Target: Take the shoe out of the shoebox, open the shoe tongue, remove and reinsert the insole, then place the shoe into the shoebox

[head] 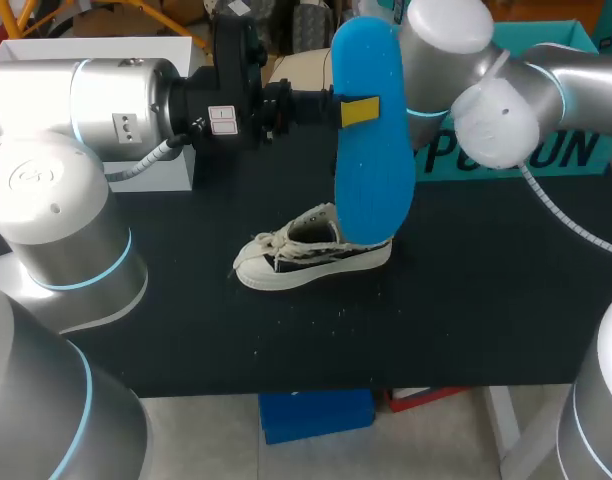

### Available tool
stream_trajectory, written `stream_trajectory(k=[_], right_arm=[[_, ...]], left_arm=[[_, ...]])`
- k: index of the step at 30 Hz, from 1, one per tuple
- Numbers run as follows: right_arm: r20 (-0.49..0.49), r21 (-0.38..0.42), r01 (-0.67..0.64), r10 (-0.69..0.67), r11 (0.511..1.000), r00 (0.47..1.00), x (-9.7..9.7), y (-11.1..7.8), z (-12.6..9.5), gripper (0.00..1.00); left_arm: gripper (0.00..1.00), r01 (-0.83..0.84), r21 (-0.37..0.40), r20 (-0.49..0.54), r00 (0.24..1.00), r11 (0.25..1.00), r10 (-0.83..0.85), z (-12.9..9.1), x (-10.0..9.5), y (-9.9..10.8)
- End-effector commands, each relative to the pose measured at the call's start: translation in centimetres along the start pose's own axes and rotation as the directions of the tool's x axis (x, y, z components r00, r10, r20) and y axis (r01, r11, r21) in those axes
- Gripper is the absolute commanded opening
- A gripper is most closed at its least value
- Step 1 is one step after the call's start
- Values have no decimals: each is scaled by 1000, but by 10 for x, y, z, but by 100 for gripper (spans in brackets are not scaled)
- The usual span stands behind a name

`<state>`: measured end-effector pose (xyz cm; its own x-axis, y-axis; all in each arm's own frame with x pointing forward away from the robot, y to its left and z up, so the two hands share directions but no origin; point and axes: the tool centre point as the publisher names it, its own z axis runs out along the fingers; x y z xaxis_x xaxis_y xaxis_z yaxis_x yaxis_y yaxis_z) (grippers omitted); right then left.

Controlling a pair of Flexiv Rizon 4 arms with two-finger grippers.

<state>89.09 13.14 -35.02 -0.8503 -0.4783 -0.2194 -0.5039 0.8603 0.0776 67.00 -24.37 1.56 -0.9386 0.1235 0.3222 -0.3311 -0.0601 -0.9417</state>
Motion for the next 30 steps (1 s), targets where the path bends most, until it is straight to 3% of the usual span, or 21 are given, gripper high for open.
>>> stream_trajectory(k=[1, 14, 20, 30], right_arm=[[-27, 68, 3, -1, 998, 1000, -11, 10, 2, 95], [-86, 74, 15, -8, 997, 996, -30, 39, 9, 84], [-116, 71, -4, 12, 997, 993, -34, 48, 21, 83], [-159, 62, -39, 48, 997, 986, -30, 49, 42, 76]], left_arm=[[0, -1, 1, 2, 1000, 1000, 1, 1, 0, 1], [0, -1, 1, 2, 1000, 1000, 1, 1, 0, 1], [0, -1, 1, 2, 1000, 1000, 1, 1, 0, 1], [0, -1, 1, 2, 1000, 1000, 1, 1, 0, 1]])
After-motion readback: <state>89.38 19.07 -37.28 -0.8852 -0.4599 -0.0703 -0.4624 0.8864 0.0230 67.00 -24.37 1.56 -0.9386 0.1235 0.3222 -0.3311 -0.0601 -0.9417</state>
